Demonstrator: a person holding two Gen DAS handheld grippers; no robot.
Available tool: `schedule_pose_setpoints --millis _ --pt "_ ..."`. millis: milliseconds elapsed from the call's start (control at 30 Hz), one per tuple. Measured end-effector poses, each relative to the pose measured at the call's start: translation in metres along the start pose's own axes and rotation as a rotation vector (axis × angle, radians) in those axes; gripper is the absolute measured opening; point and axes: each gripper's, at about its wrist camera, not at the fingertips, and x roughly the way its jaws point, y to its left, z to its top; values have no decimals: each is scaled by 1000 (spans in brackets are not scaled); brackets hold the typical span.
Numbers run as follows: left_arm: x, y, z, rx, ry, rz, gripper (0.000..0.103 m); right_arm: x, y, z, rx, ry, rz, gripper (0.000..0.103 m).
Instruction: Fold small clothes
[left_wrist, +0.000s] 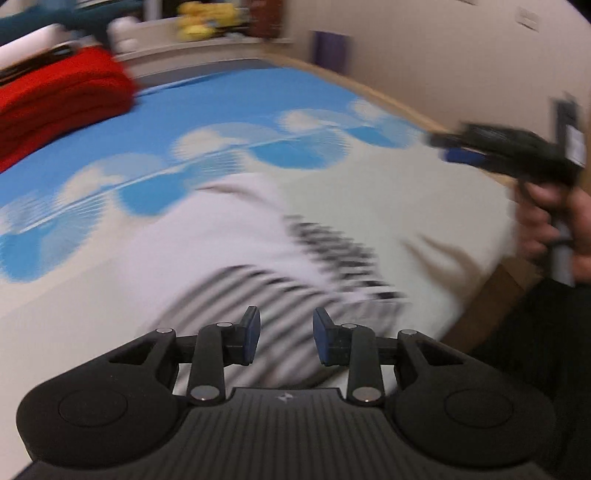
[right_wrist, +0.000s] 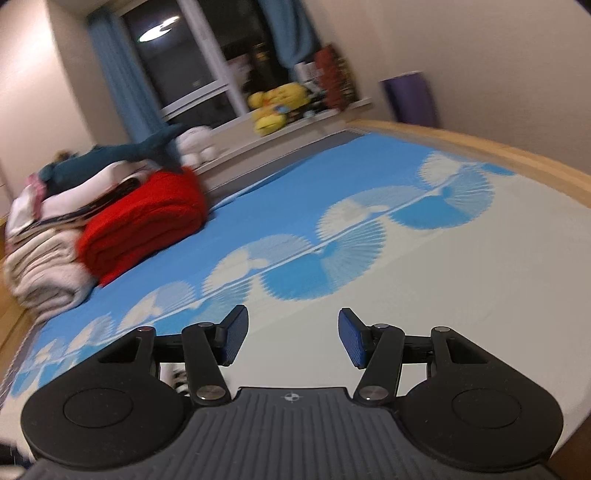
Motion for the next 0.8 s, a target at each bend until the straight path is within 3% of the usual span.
schedule_pose_setpoints --millis 67,167,233,367,433,500,600,800 --pt "-5 28 -3 -48 3 34 34 5 12 -3 -17 41 85 41" --pt "-8 54 -4 -71 -2 51 34 20 32 -13 -33 186 243 40" --pt "-11 63 -13 -61 -7 55 35 31 52 -23 -96 280 291 40" --pt "3 83 -35 -99 -16 40 35 48 87 -43 -209 390 282 51" --pt "19 101 -53 -182 -5 29 35 60 94 -47 -204 436 258 52" --pt "27 107 -53 -259 43 63 34 72 99 -50 -184 470 230 52" --pt "19 107 -45 -265 -44 37 44 89 107 -58 -157 528 198 52" --pt "15 115 -42 -297 -61 37 46 117 116 -81 -162 626 137 53"
